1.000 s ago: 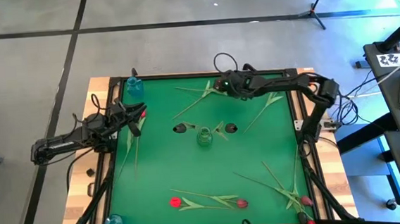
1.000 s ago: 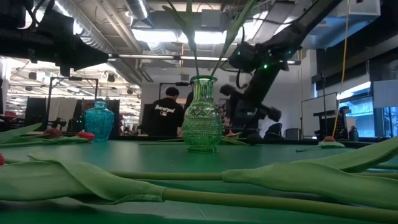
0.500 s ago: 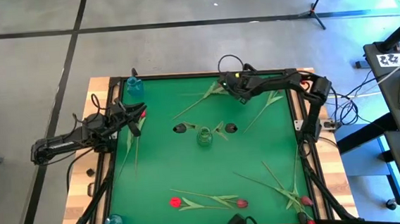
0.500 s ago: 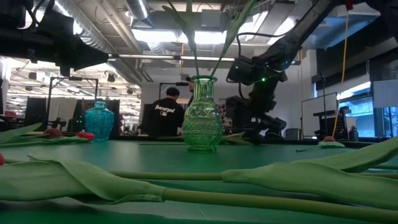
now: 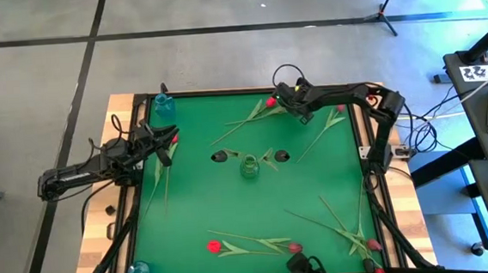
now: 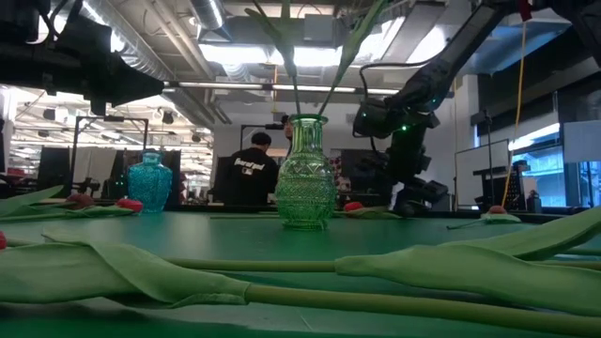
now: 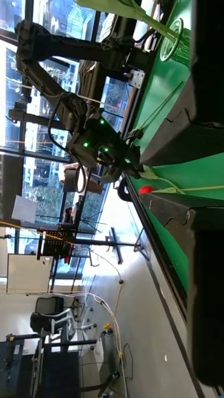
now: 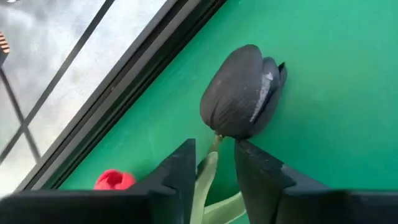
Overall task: Sort flowers into vase by color
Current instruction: Put the black tulip into the green vase
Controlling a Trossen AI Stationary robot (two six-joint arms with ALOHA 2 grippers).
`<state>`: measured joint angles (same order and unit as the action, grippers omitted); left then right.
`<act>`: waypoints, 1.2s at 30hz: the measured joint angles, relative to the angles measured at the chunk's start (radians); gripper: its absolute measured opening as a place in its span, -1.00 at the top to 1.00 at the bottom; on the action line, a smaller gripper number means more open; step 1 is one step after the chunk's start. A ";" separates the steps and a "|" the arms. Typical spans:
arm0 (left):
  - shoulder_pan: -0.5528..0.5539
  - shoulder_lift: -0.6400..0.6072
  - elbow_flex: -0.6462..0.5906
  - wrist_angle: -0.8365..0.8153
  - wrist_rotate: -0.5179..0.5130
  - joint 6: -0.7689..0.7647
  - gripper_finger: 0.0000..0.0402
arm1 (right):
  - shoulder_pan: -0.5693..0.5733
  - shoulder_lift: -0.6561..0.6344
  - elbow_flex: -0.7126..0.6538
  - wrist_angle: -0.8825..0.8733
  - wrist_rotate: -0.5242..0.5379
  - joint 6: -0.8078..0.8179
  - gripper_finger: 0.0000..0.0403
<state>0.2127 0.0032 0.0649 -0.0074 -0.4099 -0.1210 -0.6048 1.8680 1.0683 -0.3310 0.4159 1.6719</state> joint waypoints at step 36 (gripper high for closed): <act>0.000 0.000 0.000 0.000 0.000 0.000 0.61 | 0.335 -0.510 -0.001 0.461 0.157 -1.177 0.98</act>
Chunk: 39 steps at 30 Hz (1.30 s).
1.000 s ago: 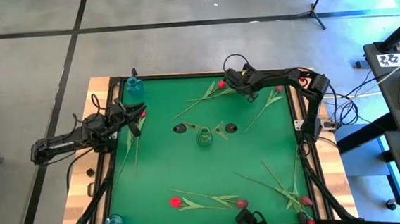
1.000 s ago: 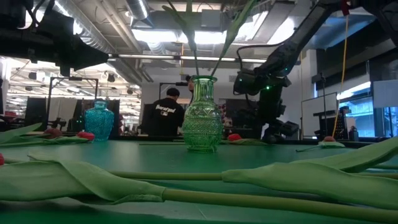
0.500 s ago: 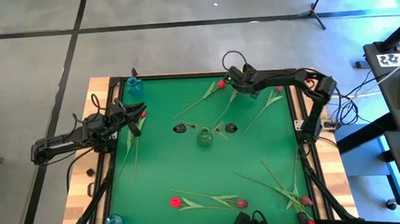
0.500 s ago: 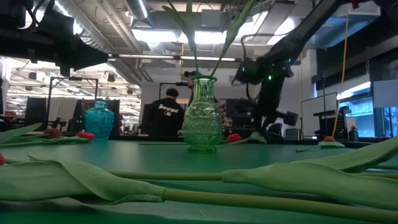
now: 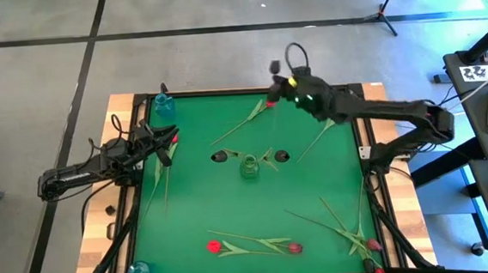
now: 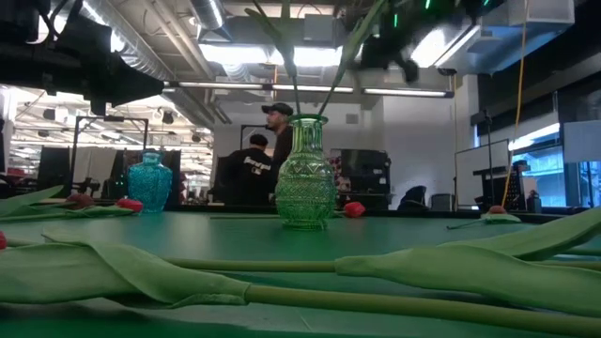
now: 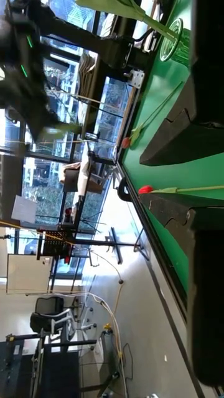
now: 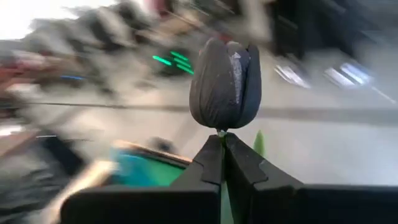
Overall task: Sort flowers into vase by color
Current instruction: Put the black tulip into the green vase
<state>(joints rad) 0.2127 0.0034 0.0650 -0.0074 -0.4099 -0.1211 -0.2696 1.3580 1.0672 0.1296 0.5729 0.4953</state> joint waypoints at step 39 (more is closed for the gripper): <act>0.000 0.000 0.000 0.000 0.000 0.000 0.61 | 0.384 0.137 0.002 0.528 -0.121 -0.583 0.99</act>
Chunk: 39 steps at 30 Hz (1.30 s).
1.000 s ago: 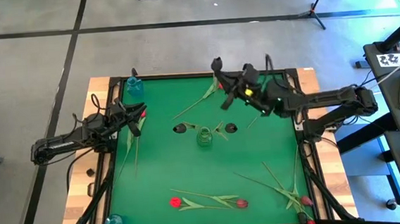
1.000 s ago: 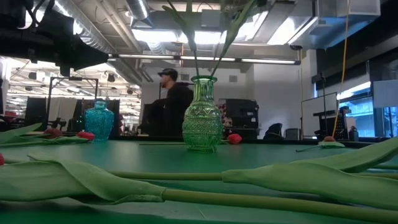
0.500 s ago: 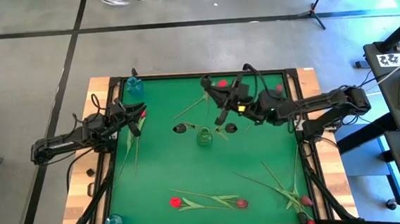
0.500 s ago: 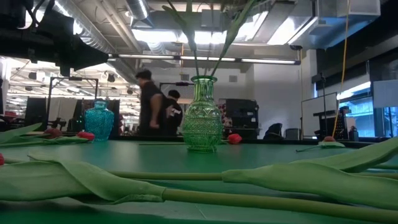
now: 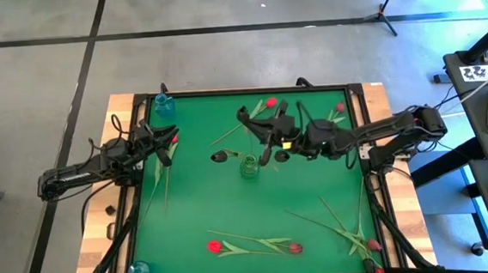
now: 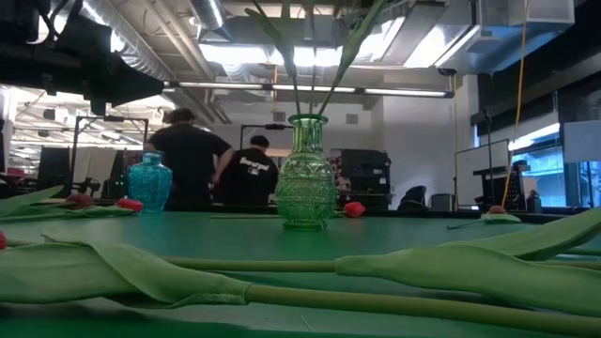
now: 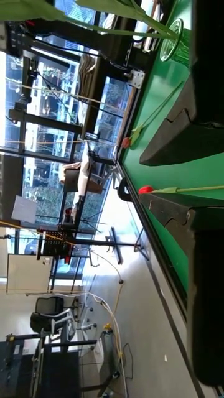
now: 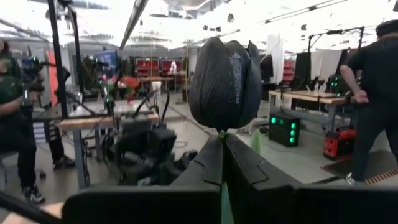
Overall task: Sort flowers into vase by color
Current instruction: Put the black tulip into the green vase
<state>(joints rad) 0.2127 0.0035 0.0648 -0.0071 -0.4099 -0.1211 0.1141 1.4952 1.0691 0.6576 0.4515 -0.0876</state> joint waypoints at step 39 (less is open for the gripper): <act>0.000 0.000 0.000 0.000 0.000 0.000 0.61 | 0.062 -0.035 -0.001 -0.265 -0.018 0.082 0.14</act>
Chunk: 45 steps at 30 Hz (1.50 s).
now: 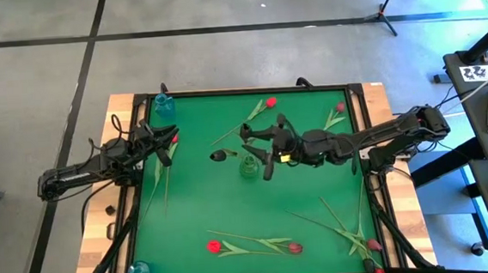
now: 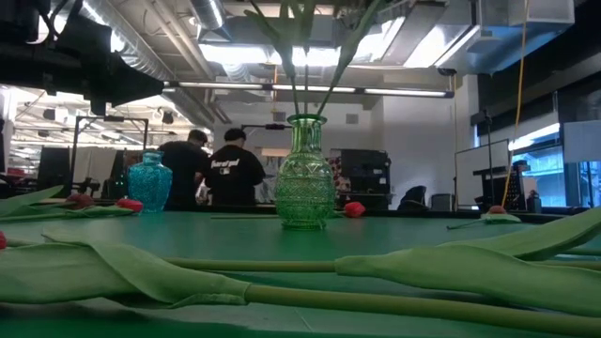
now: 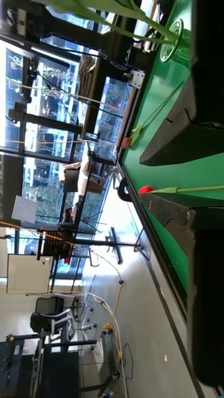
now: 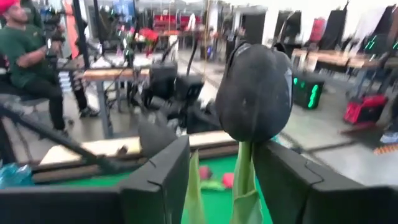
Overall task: Sort flowers into vase by color
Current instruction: Put the black tulip into the green vase
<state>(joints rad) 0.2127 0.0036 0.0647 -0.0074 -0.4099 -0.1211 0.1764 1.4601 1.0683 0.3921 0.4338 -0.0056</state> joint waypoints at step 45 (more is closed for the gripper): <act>0.000 0.000 0.000 0.000 0.000 0.000 0.61 | -0.059 -0.004 0.447 -1.031 -0.015 0.262 0.13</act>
<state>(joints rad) 0.2127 0.0033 0.0647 -0.0074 -0.4099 -0.1211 0.1173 1.4563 1.5150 -0.6394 0.4184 0.2561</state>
